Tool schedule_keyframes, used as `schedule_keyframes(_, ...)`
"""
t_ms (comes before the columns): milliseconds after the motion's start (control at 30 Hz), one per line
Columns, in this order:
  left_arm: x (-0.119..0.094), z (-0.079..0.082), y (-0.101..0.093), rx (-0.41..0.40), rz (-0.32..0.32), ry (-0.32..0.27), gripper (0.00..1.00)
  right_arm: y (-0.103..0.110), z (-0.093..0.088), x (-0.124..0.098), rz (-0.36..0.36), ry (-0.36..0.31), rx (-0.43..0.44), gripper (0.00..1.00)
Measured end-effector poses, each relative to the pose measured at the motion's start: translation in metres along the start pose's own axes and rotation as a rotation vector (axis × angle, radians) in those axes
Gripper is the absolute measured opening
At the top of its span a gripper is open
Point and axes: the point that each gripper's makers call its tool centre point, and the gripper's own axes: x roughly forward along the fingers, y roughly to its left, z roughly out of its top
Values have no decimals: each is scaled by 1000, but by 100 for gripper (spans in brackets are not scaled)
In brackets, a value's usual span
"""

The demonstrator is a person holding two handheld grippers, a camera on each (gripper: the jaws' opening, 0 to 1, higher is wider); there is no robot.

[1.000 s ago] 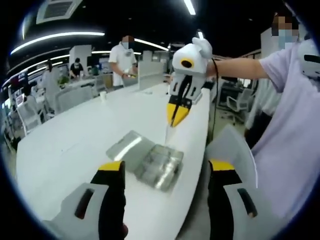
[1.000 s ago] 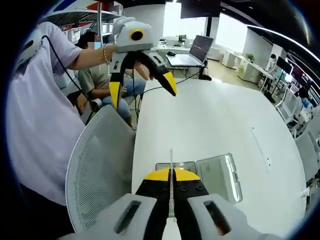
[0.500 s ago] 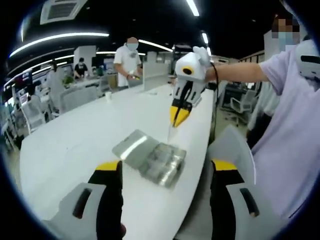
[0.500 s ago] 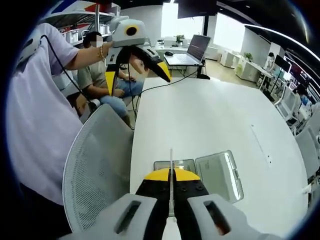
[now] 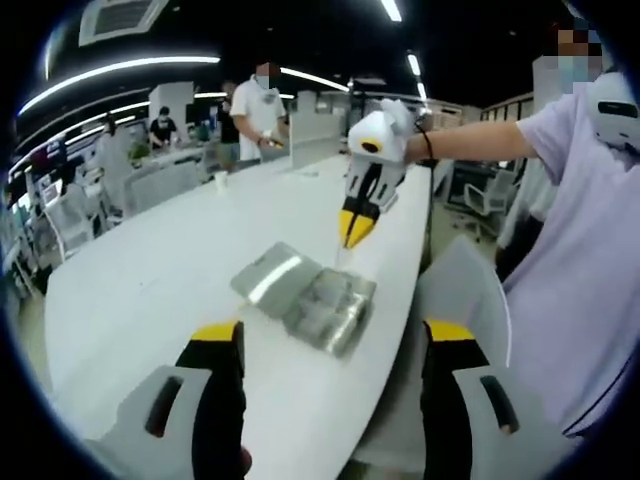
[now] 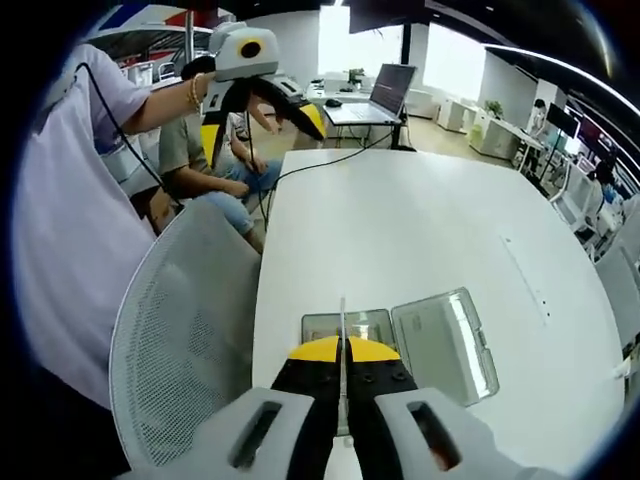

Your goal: Insert the divider into the dual guide fixture by aligning both edges with the guide slots and pushing it downward to the bottom, including one-sided entry, uneven engagement, binding, and posture correction.

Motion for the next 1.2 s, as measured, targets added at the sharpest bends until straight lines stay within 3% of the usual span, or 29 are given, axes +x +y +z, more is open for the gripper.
schedule_keyframes(733, -4, -12, 4, -32, 44, 23, 69, -4, -32, 33, 36, 35, -10, 0)
schedule_keyframes(1200, -4, -15, 8, -53, 62, 21, 69, -6, -42, 46, 60, 47, -4, 0)
